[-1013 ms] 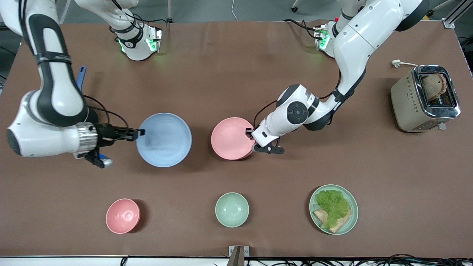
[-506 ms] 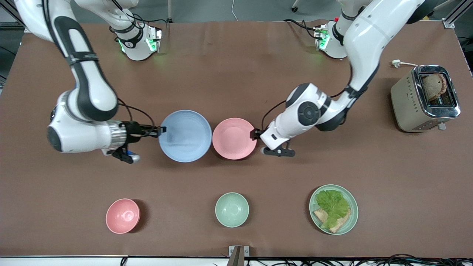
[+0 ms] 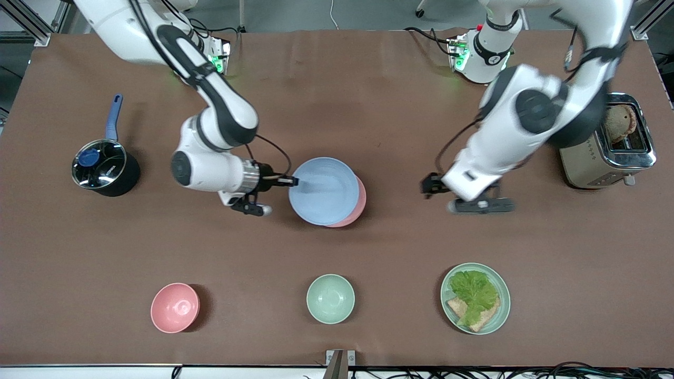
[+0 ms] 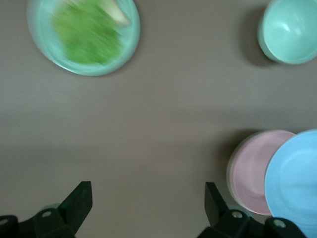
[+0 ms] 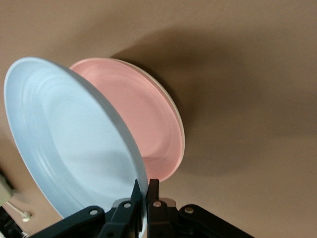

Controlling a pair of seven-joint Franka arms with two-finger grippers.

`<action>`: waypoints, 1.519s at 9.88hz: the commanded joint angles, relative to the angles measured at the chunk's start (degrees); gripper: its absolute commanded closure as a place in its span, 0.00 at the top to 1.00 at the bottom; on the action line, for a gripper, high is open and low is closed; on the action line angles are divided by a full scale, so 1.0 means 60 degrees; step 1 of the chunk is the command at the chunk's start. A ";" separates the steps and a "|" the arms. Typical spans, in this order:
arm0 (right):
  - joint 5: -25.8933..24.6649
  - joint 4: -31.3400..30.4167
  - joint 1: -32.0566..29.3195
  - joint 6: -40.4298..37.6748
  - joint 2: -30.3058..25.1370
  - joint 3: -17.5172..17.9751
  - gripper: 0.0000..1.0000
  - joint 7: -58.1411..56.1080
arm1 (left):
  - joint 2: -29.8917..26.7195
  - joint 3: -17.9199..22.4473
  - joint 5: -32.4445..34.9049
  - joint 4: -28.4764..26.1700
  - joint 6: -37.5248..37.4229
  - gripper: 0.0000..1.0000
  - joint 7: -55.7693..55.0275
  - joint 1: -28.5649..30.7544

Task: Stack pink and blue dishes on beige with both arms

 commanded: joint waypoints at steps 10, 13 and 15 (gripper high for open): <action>-0.0127 -0.0356 0.0110 0.0967 0.0667 0.0277 0.48 -0.0102 | -0.2270 0.3144 -0.0817 0.2313 -0.4828 1.00 0.2959 -0.0622; -0.0141 -0.0326 -0.0196 0.0282 -0.0249 0.0190 1.00 0.0000 | -0.2401 0.3146 -0.0817 0.2287 -0.5134 1.00 0.3031 -0.0229; -0.1231 -0.0356 -0.0665 -0.1529 -0.1829 -0.0524 1.00 0.0015 | -0.2401 0.3189 -0.0686 0.2243 -0.5077 1.00 0.3031 -0.0562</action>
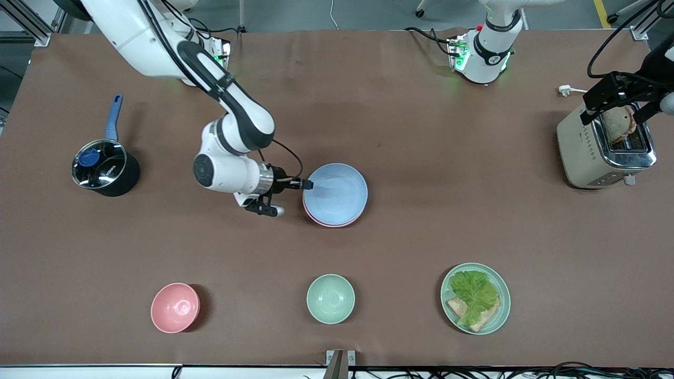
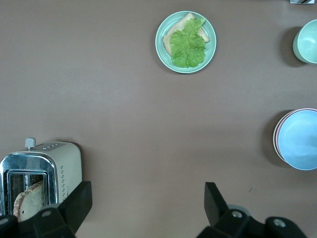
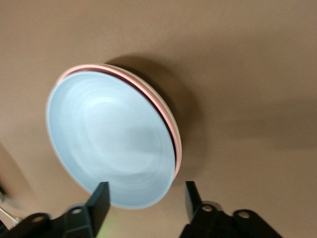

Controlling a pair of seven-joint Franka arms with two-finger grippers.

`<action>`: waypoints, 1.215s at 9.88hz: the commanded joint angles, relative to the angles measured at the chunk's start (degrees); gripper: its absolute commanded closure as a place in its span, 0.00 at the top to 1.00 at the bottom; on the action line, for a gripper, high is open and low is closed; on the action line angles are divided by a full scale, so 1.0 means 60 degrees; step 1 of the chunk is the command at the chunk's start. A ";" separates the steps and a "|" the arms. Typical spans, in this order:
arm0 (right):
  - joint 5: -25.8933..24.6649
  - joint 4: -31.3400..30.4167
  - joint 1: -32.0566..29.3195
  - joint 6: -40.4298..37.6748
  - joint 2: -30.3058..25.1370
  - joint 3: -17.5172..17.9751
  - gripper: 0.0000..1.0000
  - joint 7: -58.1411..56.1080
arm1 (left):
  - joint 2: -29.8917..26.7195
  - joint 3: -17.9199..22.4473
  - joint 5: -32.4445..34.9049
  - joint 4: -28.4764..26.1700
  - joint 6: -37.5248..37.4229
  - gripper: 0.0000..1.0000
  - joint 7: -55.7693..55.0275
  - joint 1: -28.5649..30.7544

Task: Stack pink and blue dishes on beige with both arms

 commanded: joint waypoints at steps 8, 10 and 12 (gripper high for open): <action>-0.4951 0.2751 -0.1117 -0.6171 -0.4598 -0.3869 1.00 -0.1480 | 0.0047 0.0588 -0.0082 -0.0431 -0.0232 1.00 0.0103 -0.0635; -0.4979 0.3970 -0.1237 -0.7622 -0.4496 -0.4278 1.00 -0.1441 | 0.0061 0.0587 -0.0067 -0.0446 -0.0232 1.00 0.0118 -0.0620; -0.4777 0.3931 -0.1251 -0.7699 -0.4496 -0.4309 1.00 -0.2329 | 0.0076 0.0587 -0.0038 -0.0446 -0.0217 1.00 0.0118 -0.0606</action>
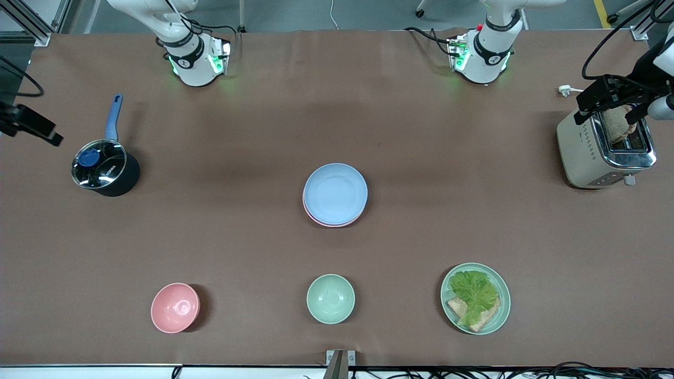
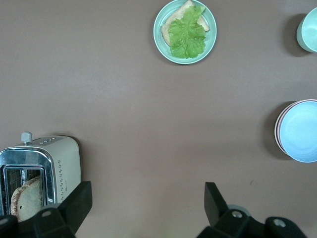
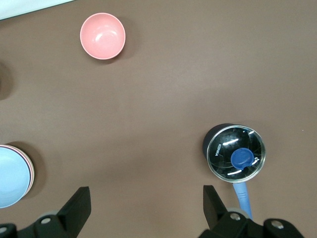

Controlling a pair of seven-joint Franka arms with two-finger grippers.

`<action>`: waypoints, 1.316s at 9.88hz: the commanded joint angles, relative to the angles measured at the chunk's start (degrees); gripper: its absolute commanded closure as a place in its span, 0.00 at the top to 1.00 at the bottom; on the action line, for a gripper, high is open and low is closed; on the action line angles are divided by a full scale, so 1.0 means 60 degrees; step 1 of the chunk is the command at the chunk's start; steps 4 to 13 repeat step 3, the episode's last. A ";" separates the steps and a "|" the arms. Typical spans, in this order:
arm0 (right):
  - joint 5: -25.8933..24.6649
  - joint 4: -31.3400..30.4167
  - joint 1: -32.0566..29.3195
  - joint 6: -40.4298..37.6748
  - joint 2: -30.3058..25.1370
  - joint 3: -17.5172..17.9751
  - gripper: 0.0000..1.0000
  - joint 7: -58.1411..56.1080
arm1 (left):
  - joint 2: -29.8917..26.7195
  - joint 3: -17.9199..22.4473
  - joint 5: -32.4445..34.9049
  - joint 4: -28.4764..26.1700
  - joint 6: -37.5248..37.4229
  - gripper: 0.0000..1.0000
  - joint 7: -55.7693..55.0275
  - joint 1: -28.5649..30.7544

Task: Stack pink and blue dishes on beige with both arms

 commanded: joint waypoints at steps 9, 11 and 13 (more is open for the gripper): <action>-0.0174 -0.0052 -0.0042 -0.0148 0.0100 0.0046 1.00 -0.0724 | 0.0065 0.0015 -0.0023 -0.0248 -0.0060 1.00 0.0103 0.0009; -0.0174 -0.0052 -0.0042 -0.0148 0.0100 0.0046 1.00 -0.0724 | 0.0065 0.0015 -0.0023 -0.0248 -0.0060 1.00 0.0103 0.0009; -0.0174 -0.0052 -0.0042 -0.0148 0.0100 0.0046 1.00 -0.0724 | 0.0065 0.0015 -0.0023 -0.0248 -0.0060 1.00 0.0103 0.0009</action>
